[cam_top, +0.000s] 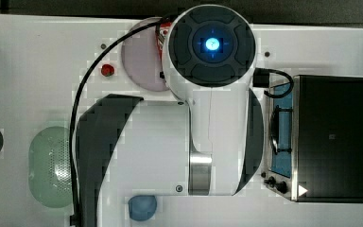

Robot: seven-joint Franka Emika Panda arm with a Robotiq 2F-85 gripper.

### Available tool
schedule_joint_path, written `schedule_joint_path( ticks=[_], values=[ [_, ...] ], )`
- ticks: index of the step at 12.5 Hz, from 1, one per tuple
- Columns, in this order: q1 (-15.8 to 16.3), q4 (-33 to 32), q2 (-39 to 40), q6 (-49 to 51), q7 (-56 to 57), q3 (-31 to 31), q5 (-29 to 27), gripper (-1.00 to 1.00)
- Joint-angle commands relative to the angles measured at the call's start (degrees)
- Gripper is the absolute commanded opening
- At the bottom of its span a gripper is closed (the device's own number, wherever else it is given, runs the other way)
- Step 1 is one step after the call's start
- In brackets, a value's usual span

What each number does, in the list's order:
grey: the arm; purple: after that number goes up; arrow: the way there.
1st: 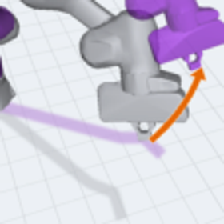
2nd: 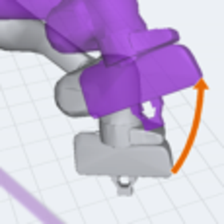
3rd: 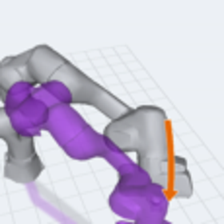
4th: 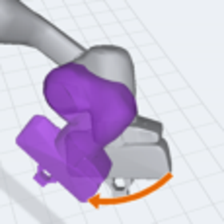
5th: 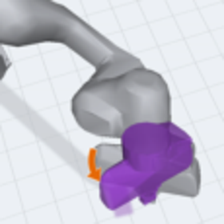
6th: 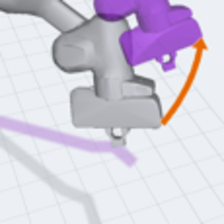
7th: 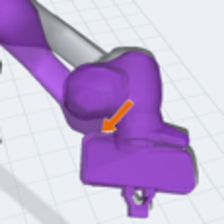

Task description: Pick Banana and place it in mug.

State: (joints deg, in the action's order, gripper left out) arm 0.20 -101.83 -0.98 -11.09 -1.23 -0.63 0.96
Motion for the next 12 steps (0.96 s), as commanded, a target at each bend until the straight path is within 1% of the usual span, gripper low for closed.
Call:
schedule_joint_path(
  ticks=[1, 2, 3, 5, 7, 9, 12],
  values=[
    [-0.9, -7.5, -16.5, 9.9, 2.7, -3.7, 0.1, 0.54],
    [-0.9, -7.9, -16.3, 9.8, 2.7, -3.7, 0.1, 0.83],
    [-0.9, -8.6, -15.9, 9.7, 2.7, -3.6, 0.1, 1.0],
    [-0.8, -11.2, -14.5, 9.2, 3.0, -3.4, 0.1, 1.0],
    [-0.7, -14.8, -12.5, 5.1, 3.1, -3.1, 0.1, 1.0],
    [-0.6, -19.0, -10.2, -1.4, 3.6, -2.7, 0.1, 1.0],
    [-0.5, -26.3, -6.8, -14.1, 5.4, -1.9, 0.1, 1.0]
  ],
)
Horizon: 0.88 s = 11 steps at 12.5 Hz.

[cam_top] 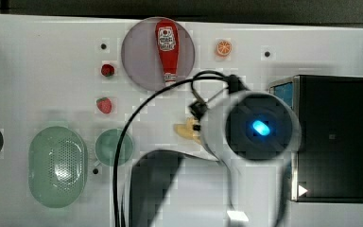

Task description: Pick Banana and place it in mug.

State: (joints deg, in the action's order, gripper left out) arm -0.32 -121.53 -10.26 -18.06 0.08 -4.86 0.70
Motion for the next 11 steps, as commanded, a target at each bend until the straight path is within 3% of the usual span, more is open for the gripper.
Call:
schedule_joint_path(
  ticks=[1, 5, 8, 11],
  values=[
    [0.0, -8.9, 3.8, -11.4, 4.1, 2.5, 0.3, 1.0],
    [0.0, -16.2, 12.8, -26.2, 5.5, 2.8, 0.3, 1.0],
    [0.0, -17.1, 21.8, -37.5, 16.1, 2.8, 0.3, 1.0],
    [-0.1, -17.2, 27.9, -44.6, 16.2, 2.9, 0.3, 1.0]
  ],
)
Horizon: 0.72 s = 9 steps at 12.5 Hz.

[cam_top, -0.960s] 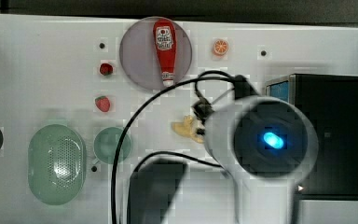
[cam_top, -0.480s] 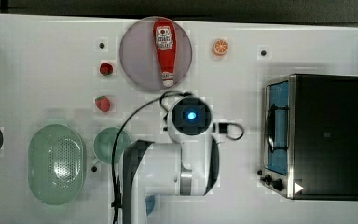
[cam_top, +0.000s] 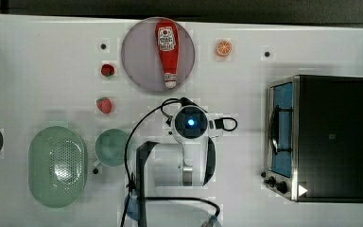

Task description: Pick Banana and place it in mug.

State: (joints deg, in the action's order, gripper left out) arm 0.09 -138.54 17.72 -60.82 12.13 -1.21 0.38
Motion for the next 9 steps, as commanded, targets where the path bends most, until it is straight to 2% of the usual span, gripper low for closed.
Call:
schedule_joint_path(
  ticks=[1, 2, 7, 8, 9],
  values=[
    [-0.5, -0.2, 1.3, -3.3, 4.2, -0.8, 0.6, 1.0],
    [-0.5, -0.3, 2.4, -4.3, 4.2, -0.7, 0.6, 0.93],
    [-0.5, -1.0, 3.5, -6.6, 4.2, -0.5, 0.6, -0.26],
    [-0.5, -1.0, 3.3, -6.7, 4.2, -0.6, 0.6, -0.43],
    [-0.6, -1.1, 2.9, -6.7, 4.2, -0.7, 0.6, -0.43]
  ],
)
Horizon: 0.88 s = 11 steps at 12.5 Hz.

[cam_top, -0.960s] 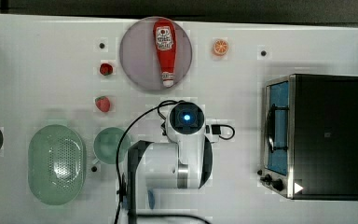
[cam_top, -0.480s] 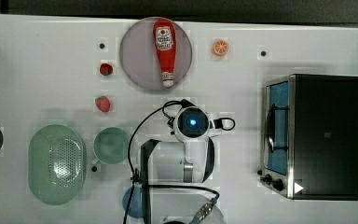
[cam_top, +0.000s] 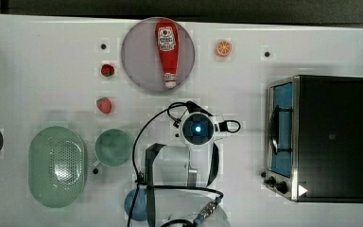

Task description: Pick Banana and place it in mug.

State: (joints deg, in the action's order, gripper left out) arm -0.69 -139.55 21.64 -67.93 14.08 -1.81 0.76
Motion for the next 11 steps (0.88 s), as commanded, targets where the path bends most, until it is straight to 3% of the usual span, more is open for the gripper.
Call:
schedule_joint_path(
  ticks=[1, 3, 4, 7, 11],
  values=[
    [0.1, -0.1, -2.1, 0.5, 2.2, -0.1, 0.3, -0.43],
    [0.1, -0.6, -6.7, 1.9, 2.2, -0.2, 0.3, -0.43],
    [0.0, -0.8, -15.0, 9.1, 2.2, -0.5, 0.3, -0.43],
    [0.0, 1.4, -26.9, 23.3, 2.1, -0.5, 0.3, -0.43],
    [0.7, 4.8, -36.0, 36.0, 0.6, 1.5, 0.2, -0.43]
  ],
)
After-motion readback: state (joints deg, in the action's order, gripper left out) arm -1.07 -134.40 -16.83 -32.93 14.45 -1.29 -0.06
